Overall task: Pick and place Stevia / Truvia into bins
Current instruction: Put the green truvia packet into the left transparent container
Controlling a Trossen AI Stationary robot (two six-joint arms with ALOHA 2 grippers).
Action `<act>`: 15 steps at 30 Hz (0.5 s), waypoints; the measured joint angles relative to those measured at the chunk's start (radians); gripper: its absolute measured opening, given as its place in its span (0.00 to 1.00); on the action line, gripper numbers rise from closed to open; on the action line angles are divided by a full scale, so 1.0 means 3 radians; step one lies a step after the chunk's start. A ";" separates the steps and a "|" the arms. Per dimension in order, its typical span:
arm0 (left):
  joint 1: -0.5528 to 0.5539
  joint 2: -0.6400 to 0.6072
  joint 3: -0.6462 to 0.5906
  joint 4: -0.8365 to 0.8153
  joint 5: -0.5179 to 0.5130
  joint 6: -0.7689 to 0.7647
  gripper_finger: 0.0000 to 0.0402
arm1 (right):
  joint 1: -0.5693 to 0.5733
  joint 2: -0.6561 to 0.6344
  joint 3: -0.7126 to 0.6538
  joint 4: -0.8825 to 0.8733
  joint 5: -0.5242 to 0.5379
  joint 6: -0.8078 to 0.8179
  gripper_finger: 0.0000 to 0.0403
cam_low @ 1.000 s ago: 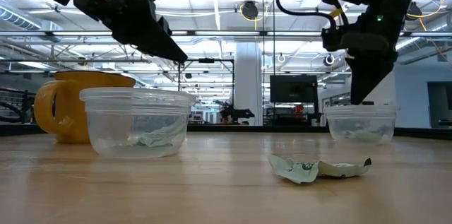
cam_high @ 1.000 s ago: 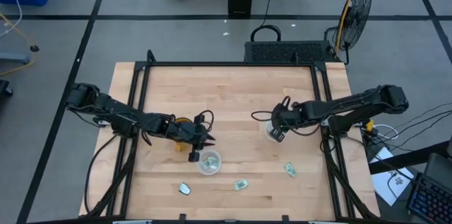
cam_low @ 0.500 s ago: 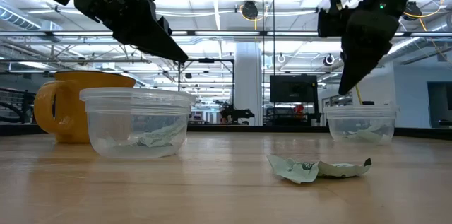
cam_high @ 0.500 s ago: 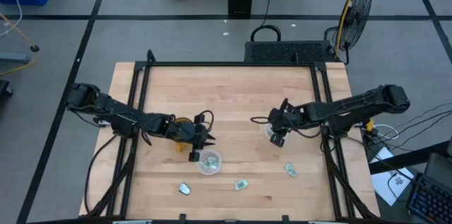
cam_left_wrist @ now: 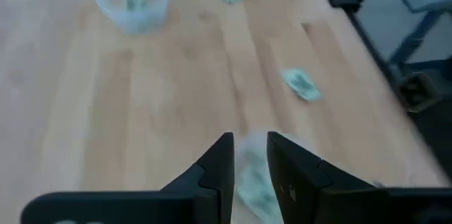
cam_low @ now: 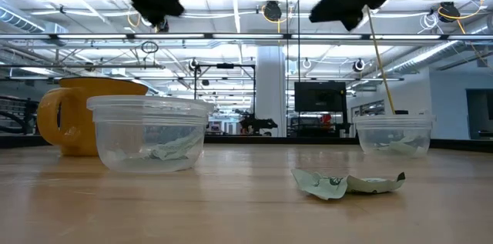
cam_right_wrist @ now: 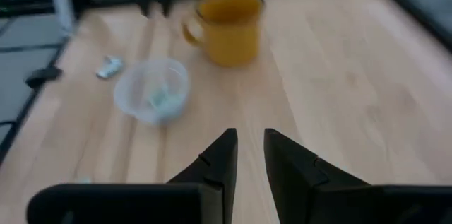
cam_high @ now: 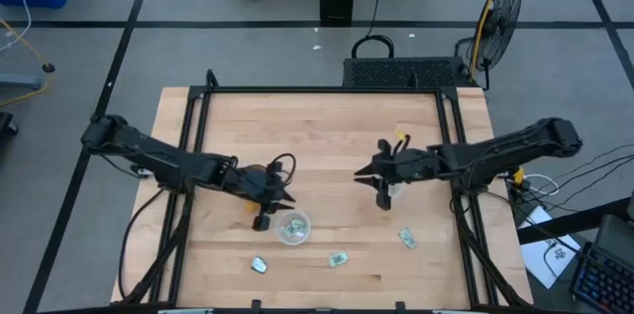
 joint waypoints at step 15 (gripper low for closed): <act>-0.1028 0.0236 -0.0016 -0.0865 0.0613 -0.2674 0.22 | 0.0041 0.0104 -0.0079 0.0191 0.0007 -0.0455 0.16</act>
